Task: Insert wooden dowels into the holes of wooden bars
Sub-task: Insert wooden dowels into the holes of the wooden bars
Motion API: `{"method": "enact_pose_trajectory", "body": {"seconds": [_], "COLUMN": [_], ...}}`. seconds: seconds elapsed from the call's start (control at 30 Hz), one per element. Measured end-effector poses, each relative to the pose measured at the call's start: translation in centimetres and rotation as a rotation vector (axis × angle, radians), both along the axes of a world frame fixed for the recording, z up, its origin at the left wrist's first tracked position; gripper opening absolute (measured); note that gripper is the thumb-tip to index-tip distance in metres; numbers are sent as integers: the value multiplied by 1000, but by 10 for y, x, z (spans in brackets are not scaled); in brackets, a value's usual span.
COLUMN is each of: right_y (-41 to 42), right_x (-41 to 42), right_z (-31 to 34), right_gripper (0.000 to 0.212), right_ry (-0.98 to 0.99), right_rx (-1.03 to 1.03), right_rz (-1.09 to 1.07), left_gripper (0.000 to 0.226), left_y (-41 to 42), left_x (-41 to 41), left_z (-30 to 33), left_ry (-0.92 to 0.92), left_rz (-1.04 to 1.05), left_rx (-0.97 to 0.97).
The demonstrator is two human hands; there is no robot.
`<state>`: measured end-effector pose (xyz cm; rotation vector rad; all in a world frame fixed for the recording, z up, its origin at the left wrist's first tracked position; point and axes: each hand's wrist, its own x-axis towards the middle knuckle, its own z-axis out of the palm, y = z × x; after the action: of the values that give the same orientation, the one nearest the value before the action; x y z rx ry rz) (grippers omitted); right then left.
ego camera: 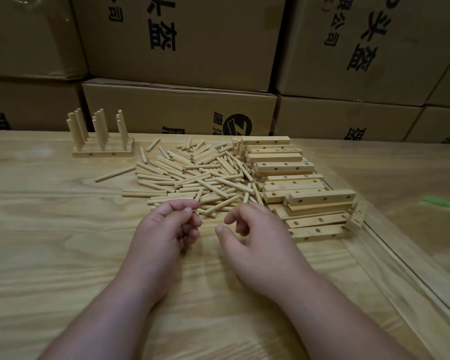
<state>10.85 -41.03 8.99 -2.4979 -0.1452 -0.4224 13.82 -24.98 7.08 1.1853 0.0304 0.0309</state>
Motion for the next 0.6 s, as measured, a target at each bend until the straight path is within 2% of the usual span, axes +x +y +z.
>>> {"method": "enact_pose_trajectory", "body": {"seconds": [0.1, 0.2, 0.27, 0.37, 0.47, 0.6], "right_y": [-10, -21, -16, -2, -9, -43], "right_x": [3, 6, 6, 3, 5, 8], "right_z": [4, 5, 1, -2, 3, 13], "right_gripper": [13, 18, 18, 17, 17, 23], "right_ry": [-84, 40, 52, -57, -112, 94], "right_rx": [-39, -13, -40, 38, 61, -63], "right_rz": [-122, -235, -200, -61, -36, -62], "left_gripper": [23, 24, 24, 24, 26, 27], "left_y": [0, -1, -1, -1, 0, 0], "left_x": [0, 0, 0, 0, 0, 0], "left_z": [0, 0, 0, 0, -1, -1], "left_ry": [-3, -9, -13, -17, -17, -16], "left_rz": [6, 10, 7, 2, 1, -2], "left_rx": [7, 15, 21, 20, 25, 36]}}
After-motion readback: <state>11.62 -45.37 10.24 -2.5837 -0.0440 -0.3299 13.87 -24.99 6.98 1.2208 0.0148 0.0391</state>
